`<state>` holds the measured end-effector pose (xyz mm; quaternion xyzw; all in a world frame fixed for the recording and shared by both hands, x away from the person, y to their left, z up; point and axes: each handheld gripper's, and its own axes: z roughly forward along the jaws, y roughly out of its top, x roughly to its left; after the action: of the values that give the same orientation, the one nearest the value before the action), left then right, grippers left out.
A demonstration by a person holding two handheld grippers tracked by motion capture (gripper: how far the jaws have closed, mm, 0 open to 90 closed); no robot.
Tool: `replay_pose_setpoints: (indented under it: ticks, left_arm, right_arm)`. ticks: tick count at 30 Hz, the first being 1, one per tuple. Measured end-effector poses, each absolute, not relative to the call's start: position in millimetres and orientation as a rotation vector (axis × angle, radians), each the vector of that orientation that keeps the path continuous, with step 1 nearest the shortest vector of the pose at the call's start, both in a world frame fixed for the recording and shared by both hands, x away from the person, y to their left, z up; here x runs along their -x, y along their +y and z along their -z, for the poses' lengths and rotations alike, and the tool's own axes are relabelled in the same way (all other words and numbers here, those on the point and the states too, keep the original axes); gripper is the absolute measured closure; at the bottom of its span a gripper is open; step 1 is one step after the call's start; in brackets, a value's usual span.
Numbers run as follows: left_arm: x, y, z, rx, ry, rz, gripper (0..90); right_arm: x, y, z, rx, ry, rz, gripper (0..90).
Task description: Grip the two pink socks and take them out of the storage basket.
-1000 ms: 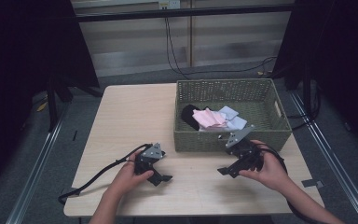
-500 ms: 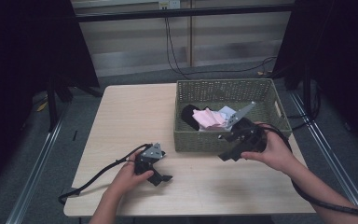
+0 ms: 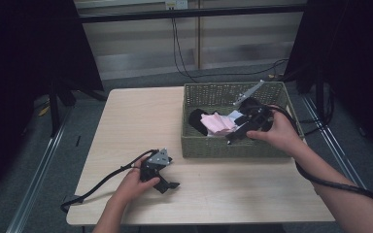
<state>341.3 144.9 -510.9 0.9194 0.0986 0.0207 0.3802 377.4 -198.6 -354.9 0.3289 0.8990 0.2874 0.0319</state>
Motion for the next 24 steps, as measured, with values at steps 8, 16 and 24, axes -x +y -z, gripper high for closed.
replay_pose_setpoints:
  ticks: [8, 16, 24]
  left_arm:
    - [-342, 145, 511, -2.348, 0.244, -0.057, 0.0]
    - [-342, 145, 511, -2.346, 0.246, -0.057, 0.0]
    - [-342, 145, 511, -2.342, 0.239, -0.053, 0.0]
  right_arm:
    - [-411, -194, 372, -1.088, 2.744, -0.818, 26.7]
    - [-431, -184, 395, -1.125, 2.744, -0.762, 34.1]
    - [-449, -176, 413, -1.148, 2.731, -0.684, 40.2]
